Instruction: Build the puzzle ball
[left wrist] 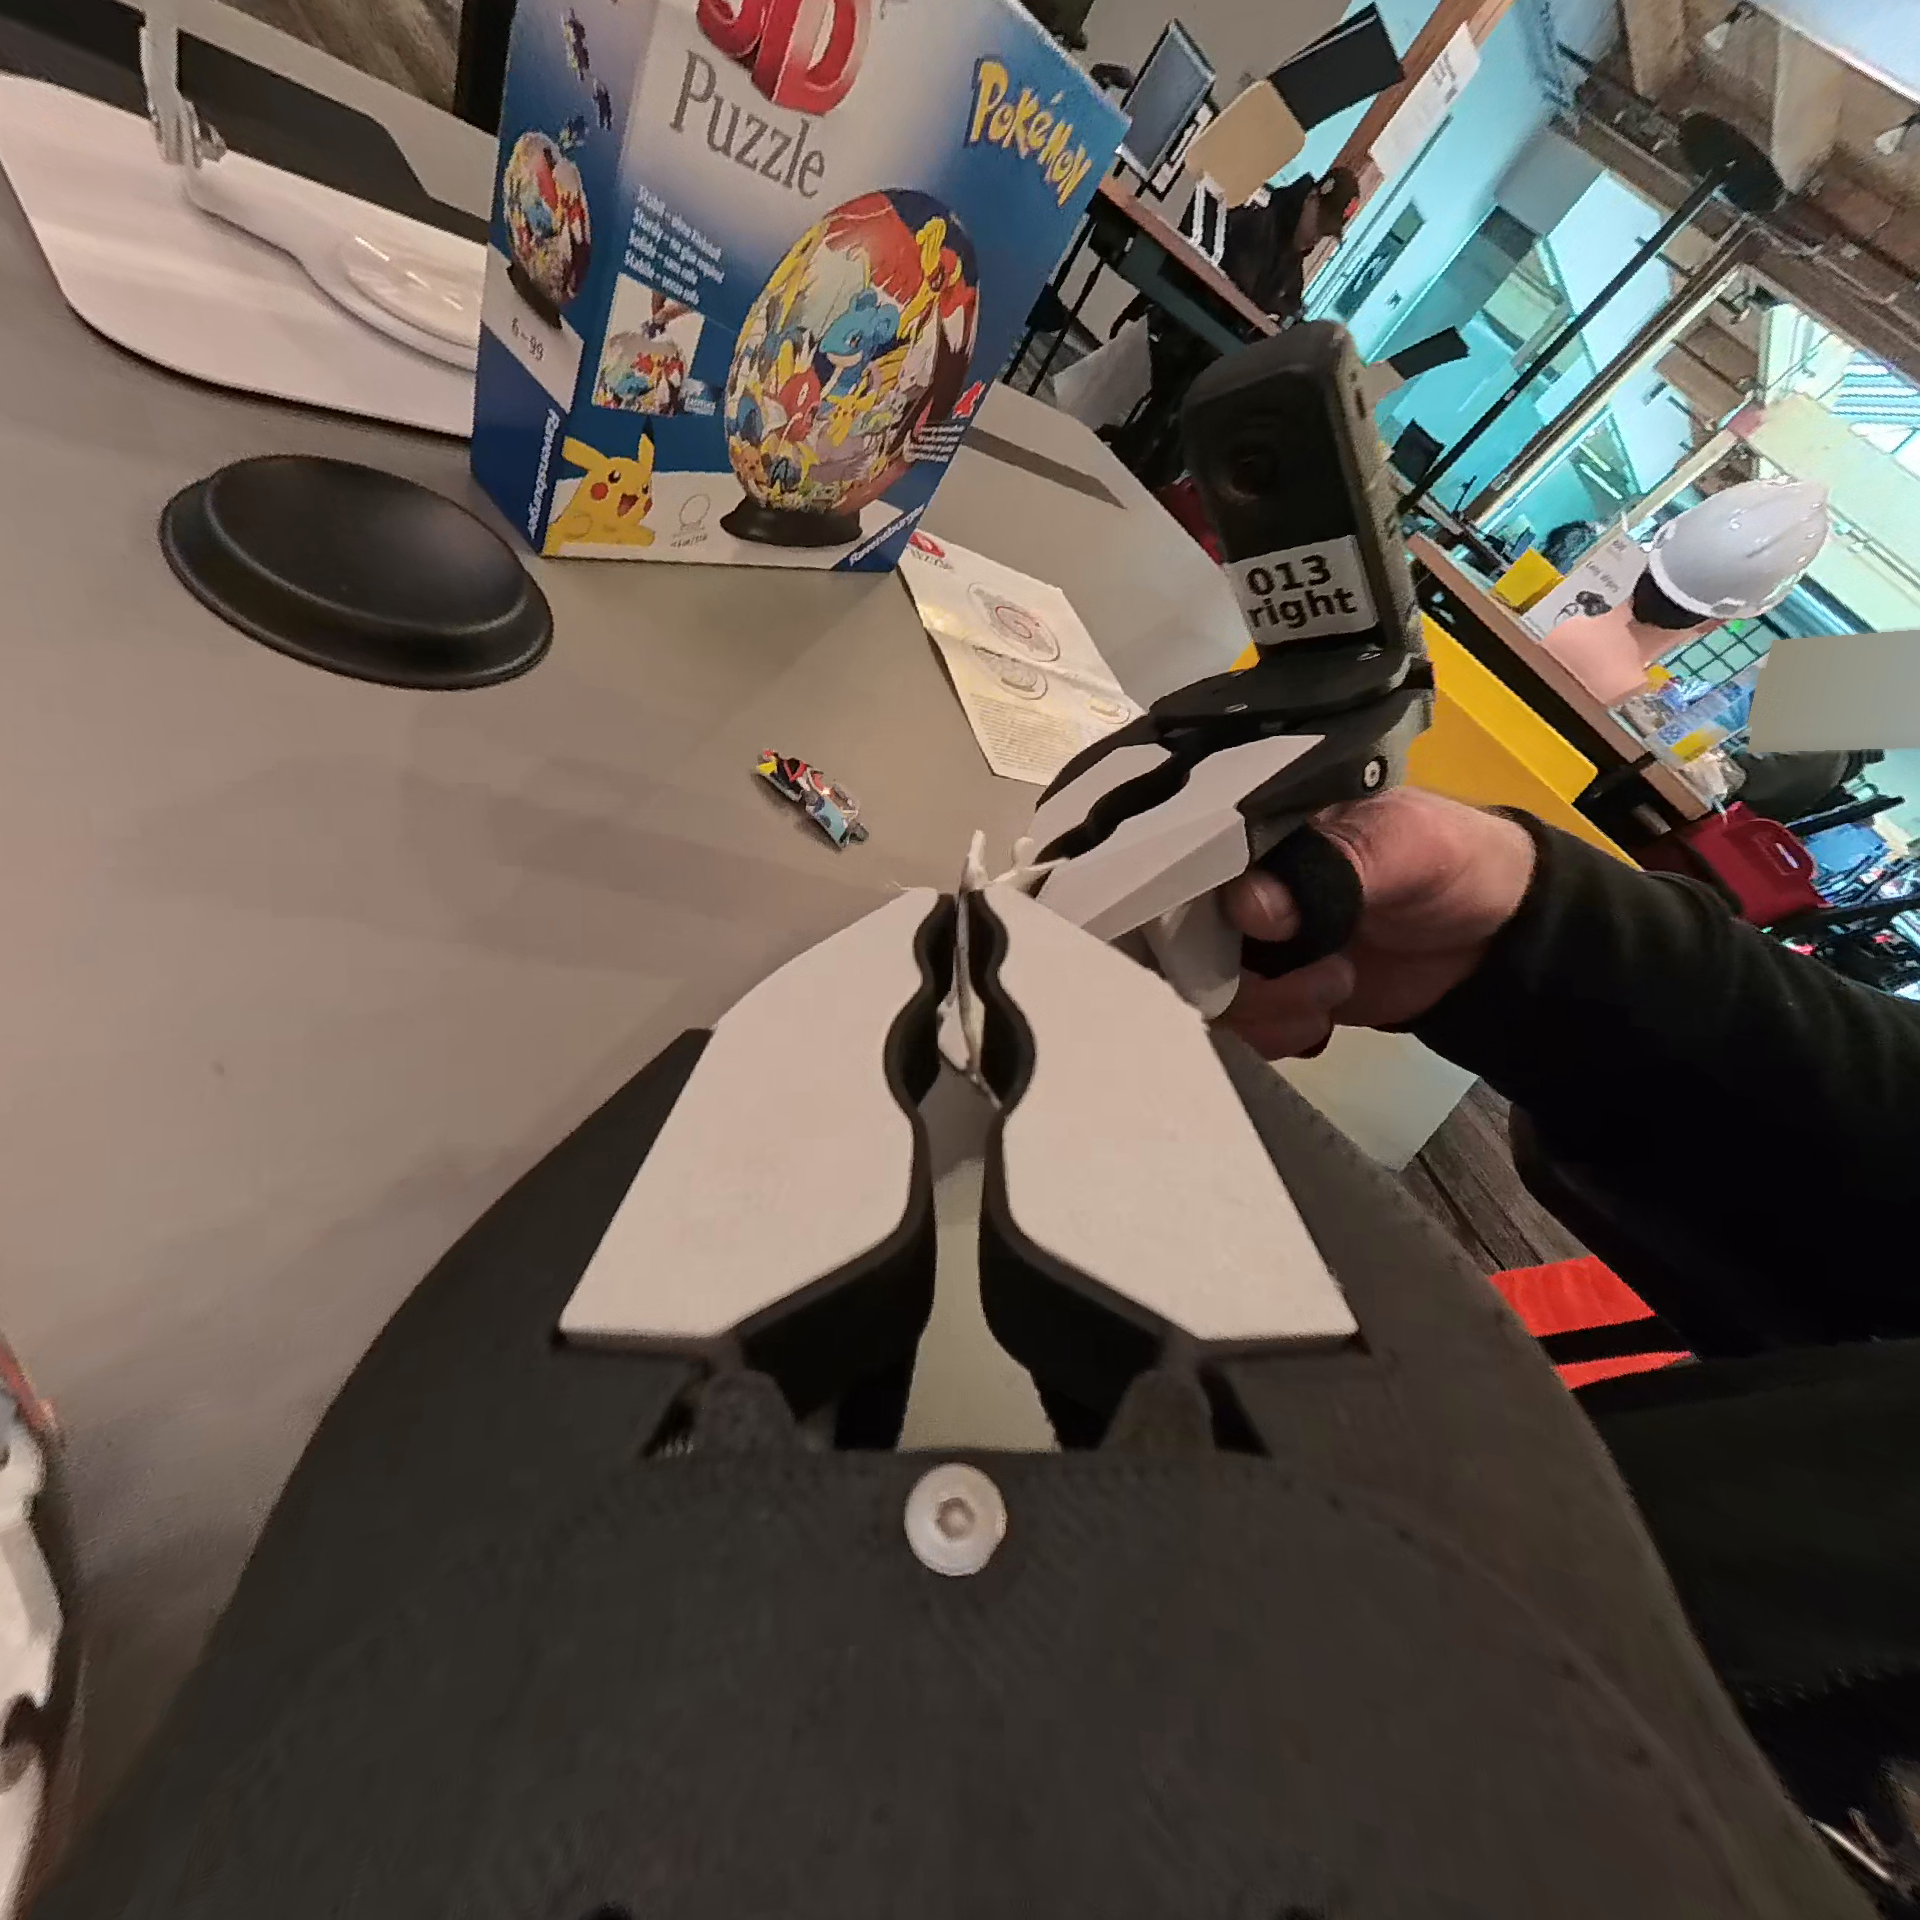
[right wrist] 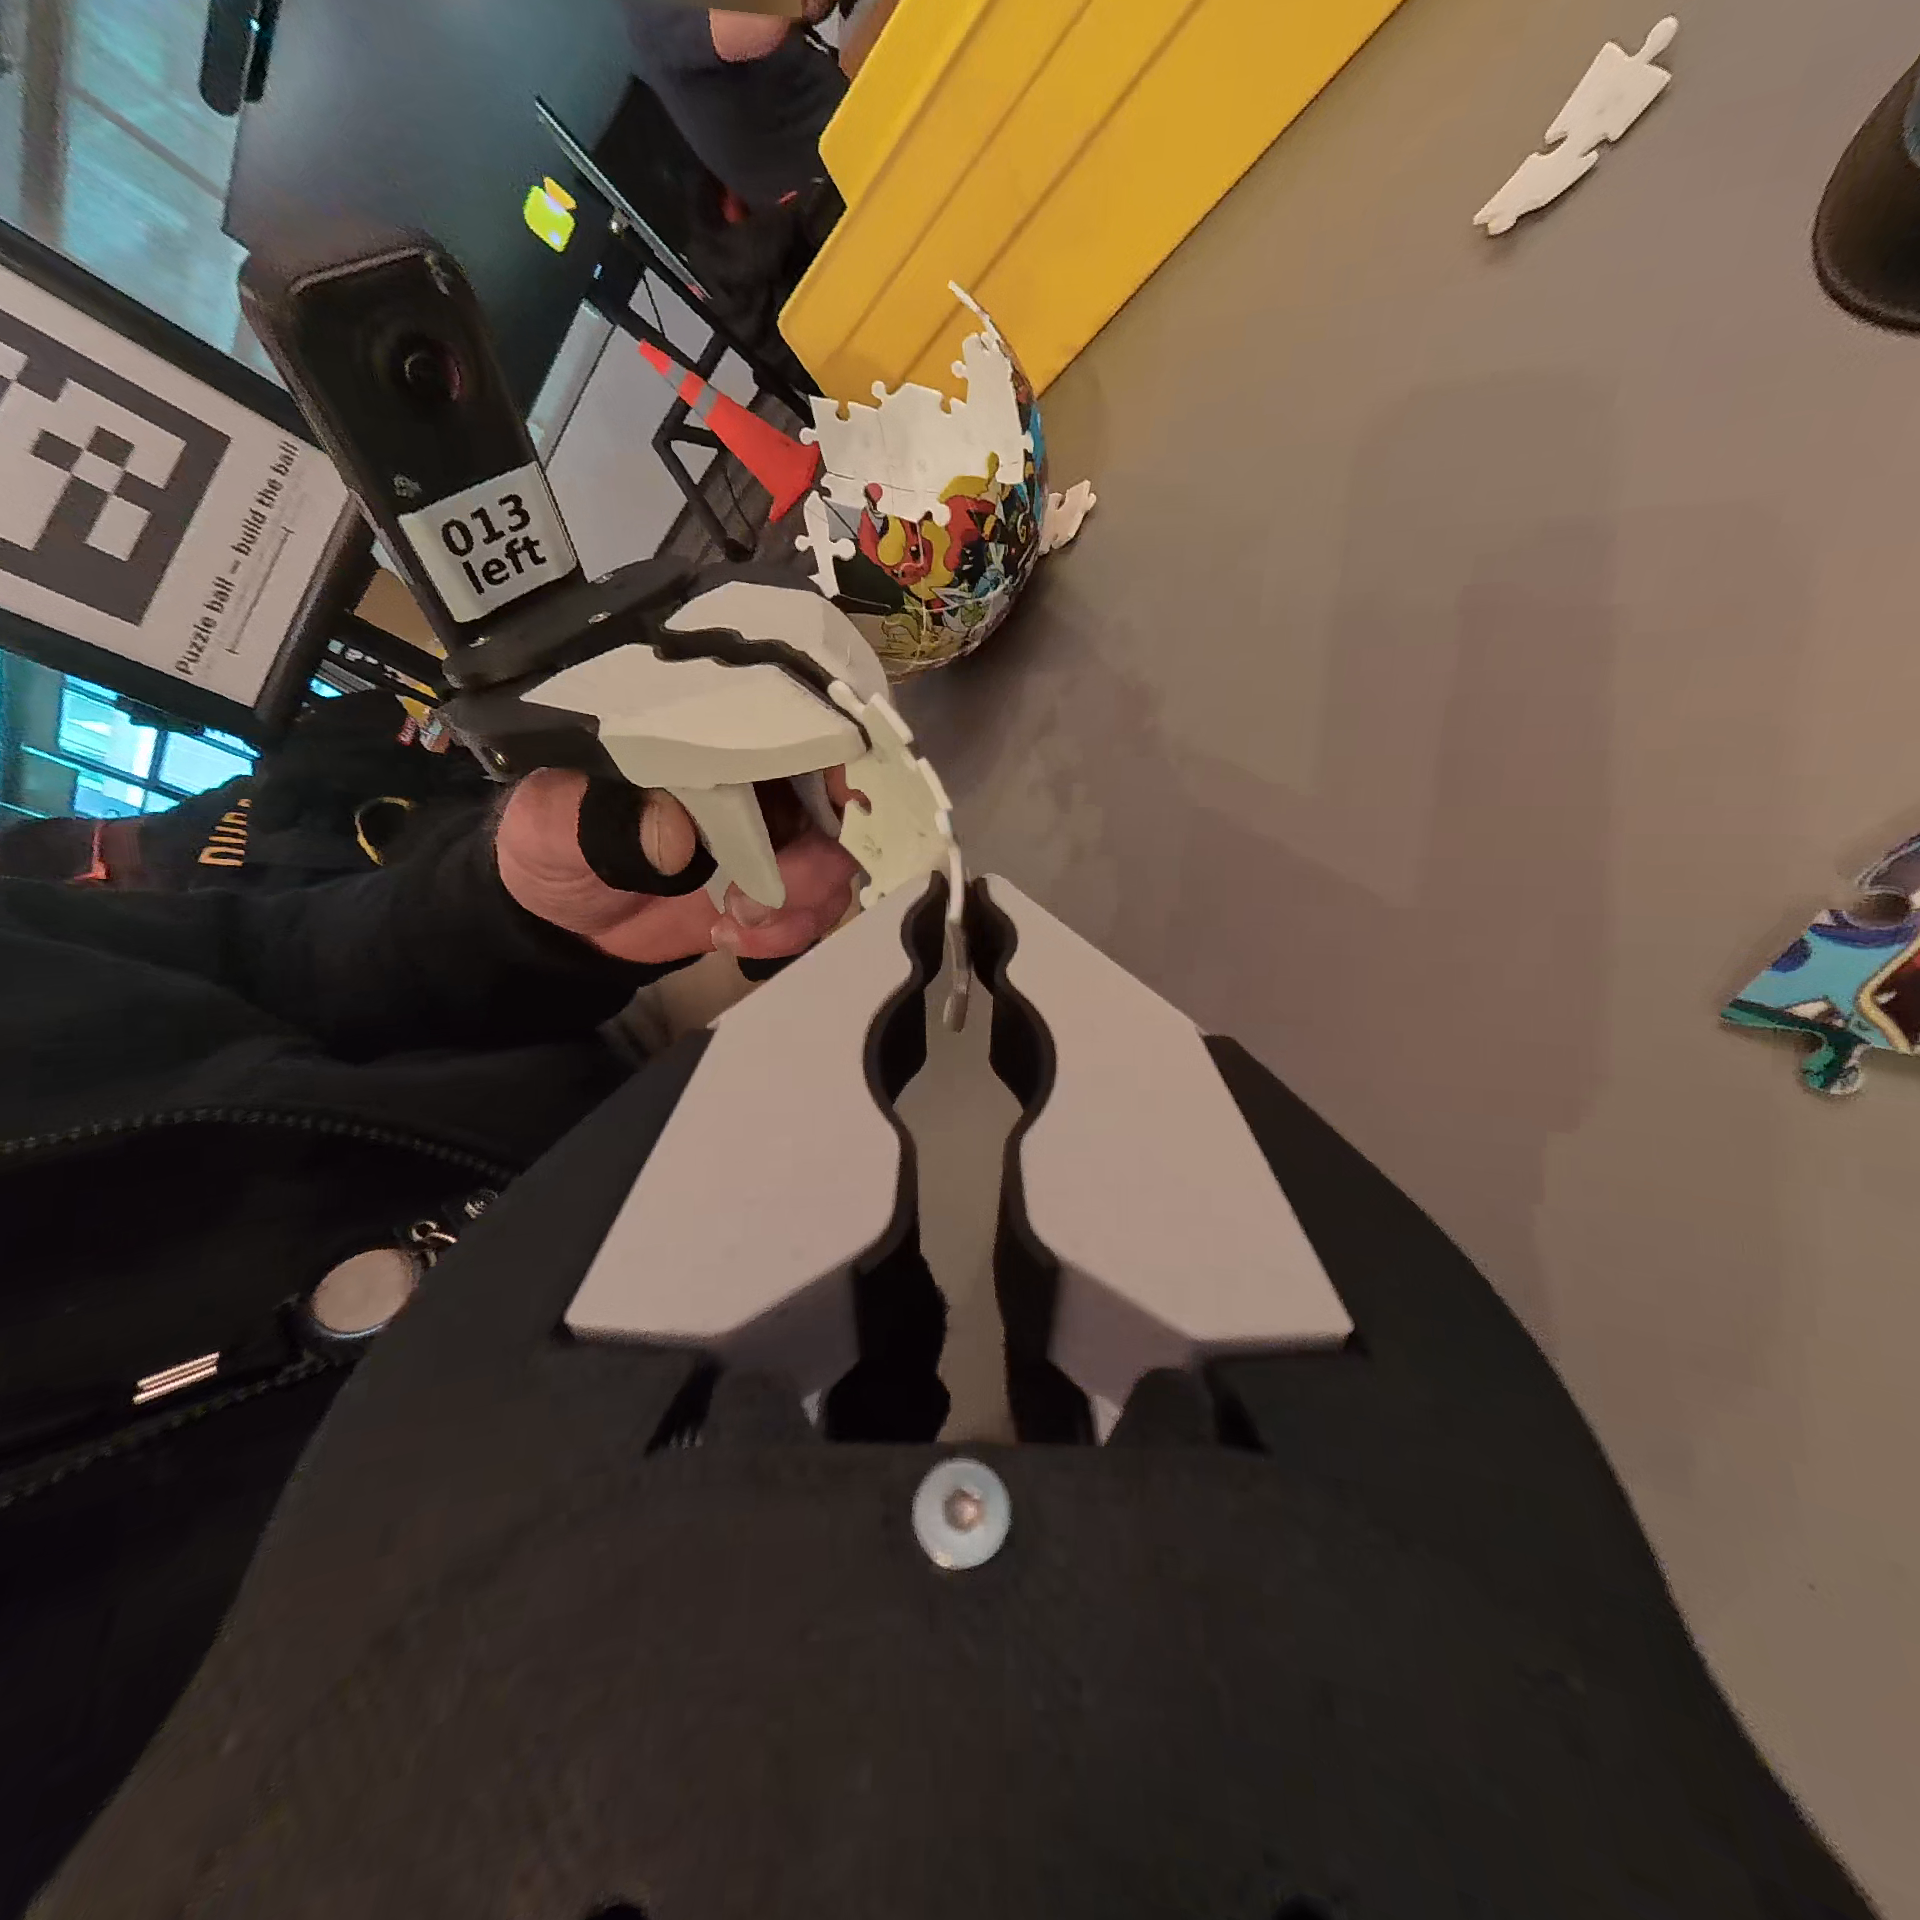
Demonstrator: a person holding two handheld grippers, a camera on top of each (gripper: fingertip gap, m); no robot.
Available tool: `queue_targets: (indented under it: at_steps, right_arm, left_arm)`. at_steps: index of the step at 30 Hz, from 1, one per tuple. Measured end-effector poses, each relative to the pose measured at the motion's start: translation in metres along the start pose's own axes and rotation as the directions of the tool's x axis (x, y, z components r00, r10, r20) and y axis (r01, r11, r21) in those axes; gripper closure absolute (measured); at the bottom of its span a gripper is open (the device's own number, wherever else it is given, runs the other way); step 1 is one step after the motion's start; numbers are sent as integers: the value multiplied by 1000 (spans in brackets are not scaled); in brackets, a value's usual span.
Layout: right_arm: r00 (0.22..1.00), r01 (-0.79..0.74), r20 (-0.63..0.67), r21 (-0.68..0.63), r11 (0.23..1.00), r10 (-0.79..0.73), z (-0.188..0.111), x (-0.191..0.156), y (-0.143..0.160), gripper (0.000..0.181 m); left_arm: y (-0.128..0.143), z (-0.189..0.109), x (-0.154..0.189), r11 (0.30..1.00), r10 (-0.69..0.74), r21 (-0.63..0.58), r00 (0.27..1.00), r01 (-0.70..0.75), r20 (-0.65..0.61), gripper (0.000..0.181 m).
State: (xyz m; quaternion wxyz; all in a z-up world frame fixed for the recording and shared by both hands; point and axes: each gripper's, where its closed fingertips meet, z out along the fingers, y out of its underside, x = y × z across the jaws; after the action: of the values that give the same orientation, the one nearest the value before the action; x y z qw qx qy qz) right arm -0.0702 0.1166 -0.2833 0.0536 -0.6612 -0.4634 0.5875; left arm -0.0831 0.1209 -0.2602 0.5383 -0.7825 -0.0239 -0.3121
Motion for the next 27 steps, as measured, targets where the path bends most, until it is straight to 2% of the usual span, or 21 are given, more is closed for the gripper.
queue_targets:
  at_steps: [9, 16, 19, 22, 27]
  right_arm:
    - [998, -4, 63, 36, 999, 2, -3, -12, -7, 180]
    - [997, 28, 70, 33, 999, -30, -5, -17, -8, 181]
    - [996, 62, 67, 12, 998, -62, -5, -20, -6, 181]
    - [993, 101, 62, -22, 995, -100, -5, -23, -2, 181]
    - [992, 113, 58, -33, 993, -111, -6, -24, -2, 181]
  left_arm:
    - [-11, -4, 7, 998, 19, 60, 998, -15, -58, 178]
    - [-8, -3, 15, 998, 56, 6, 992, -55, -113, 155]
    - [-1, 1, 18, 992, 109, -44, 988, -115, -112, 156]
    - [5, 6, 18, 980, 157, -105, 982, -167, -104, 166]
    - [7, 7, 21, 978, 152, -123, 981, -167, -123, 175]
